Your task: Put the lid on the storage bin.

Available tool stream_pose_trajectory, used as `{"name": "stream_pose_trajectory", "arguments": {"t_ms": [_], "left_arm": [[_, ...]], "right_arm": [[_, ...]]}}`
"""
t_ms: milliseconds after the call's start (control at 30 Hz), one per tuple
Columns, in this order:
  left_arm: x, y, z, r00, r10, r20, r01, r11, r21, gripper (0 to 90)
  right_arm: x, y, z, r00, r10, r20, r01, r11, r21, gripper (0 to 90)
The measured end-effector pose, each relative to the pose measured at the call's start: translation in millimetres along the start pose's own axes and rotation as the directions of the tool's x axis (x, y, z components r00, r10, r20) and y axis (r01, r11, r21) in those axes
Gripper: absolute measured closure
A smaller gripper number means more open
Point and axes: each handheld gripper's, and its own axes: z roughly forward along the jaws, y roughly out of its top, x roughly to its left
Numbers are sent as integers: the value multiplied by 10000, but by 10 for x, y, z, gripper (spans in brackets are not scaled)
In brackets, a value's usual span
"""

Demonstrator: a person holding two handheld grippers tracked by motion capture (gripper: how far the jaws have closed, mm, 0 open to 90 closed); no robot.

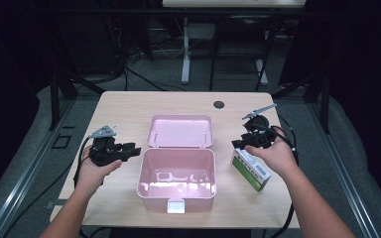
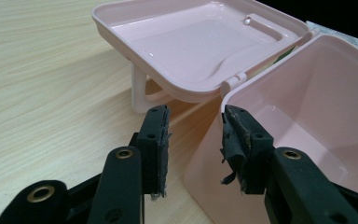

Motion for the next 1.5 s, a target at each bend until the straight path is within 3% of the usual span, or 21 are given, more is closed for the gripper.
{"name": "stream_pose_trajectory", "arguments": {"t_ms": [400,800,1133,1367,1500], "left_arm": [[18,-6,-6,9999,-106,-7,106,9999,-66,607],[28,-10,-8,9999,-140,-39,140,9999,-30,607],[34,-15,-3,9999,-135,-52,135,9999,-3,607],[27,-17,8,9999,-148,-45,149,9999,53,607],[29,-19,10,9999,-156,-34,156,9999,22,607]], "right_arm": [[-147,-22,52,9997,11,234,-38,9934,1144,517],[-252,-47,89,9992,-91,377,20,9829,1844,543],[-239,-146,95,9992,152,367,-235,9711,2374,538],[-174,-226,145,9993,42,383,-145,9614,2748,533],[-167,-237,173,9987,129,486,-258,9608,2761,526]]}}
